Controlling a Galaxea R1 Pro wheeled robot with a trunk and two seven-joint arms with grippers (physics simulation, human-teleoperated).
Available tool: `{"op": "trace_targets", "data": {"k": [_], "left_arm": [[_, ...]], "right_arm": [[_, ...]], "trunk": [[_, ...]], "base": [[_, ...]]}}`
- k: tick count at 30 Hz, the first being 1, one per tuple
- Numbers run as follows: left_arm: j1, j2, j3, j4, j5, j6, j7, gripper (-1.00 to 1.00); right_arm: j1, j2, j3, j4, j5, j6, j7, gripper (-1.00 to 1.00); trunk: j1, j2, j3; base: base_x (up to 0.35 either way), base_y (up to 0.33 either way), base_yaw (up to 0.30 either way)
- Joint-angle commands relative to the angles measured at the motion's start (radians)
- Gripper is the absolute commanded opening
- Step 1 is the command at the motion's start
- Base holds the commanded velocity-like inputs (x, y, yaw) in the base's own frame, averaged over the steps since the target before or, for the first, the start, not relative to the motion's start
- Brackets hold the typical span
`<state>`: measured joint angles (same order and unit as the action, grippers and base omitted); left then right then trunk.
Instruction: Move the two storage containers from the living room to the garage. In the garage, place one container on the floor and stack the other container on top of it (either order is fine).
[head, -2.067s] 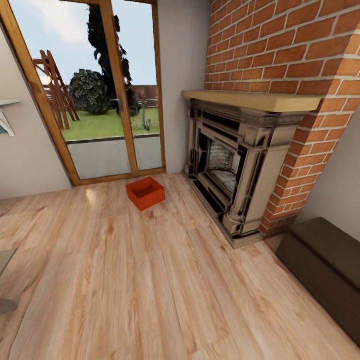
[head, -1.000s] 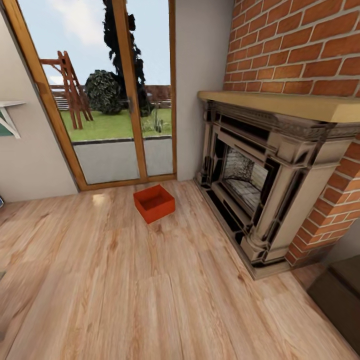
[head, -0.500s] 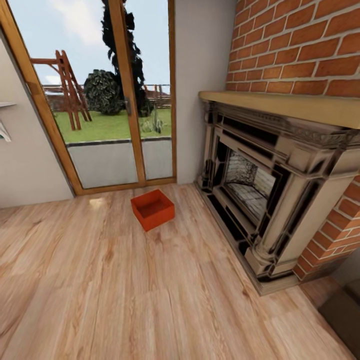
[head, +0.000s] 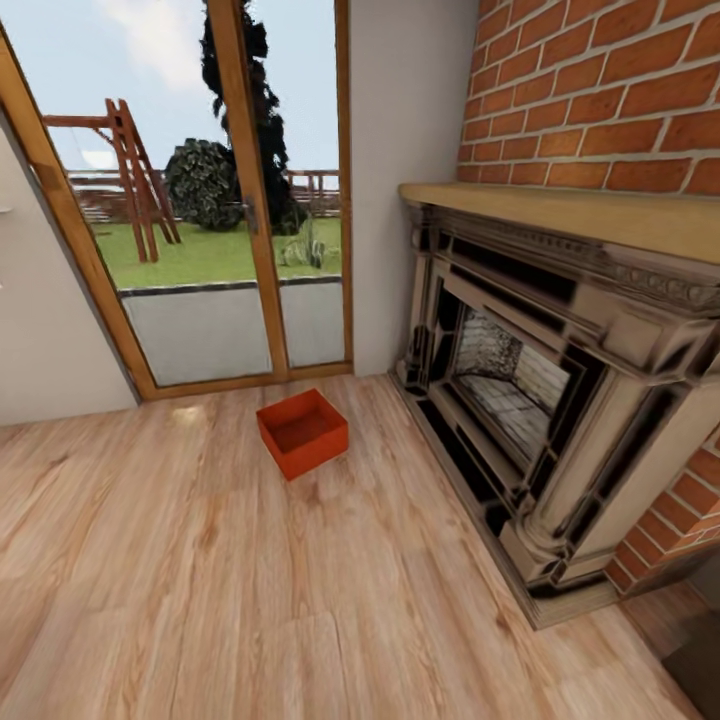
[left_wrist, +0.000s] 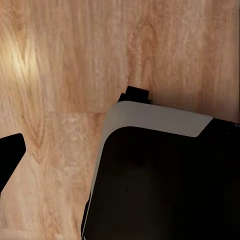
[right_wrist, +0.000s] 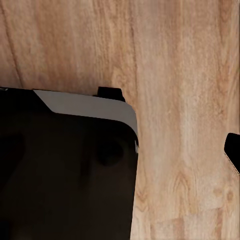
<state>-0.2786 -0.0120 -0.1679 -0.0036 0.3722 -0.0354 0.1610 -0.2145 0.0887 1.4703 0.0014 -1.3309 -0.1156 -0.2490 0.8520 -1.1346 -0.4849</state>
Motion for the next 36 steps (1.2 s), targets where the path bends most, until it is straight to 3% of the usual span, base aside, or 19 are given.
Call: {"op": "trace_targets", "data": {"k": [1, 36], "left_arm": [[-0.001, 0.0, -0.008, 0.001, 0.009, -0.003, 0.003, 1.0], [0.0, 0.0, -0.008, 0.001, 0.008, -0.005, 0.003, 1.0]], "right_arm": [[0.0, 0.0, 0.008, 0.0, -0.01, -0.003, -0.003, 1.0], [0.0, 0.0, 0.009, 0.0, -0.01, -0.003, -0.003, 1.0]], "trunk": [[0.001, 0.0, -0.001], [0.001, 0.0, -0.001]], "base": [[0.324, 0.0, 0.0], [0.324, 0.0, 0.0]]}}
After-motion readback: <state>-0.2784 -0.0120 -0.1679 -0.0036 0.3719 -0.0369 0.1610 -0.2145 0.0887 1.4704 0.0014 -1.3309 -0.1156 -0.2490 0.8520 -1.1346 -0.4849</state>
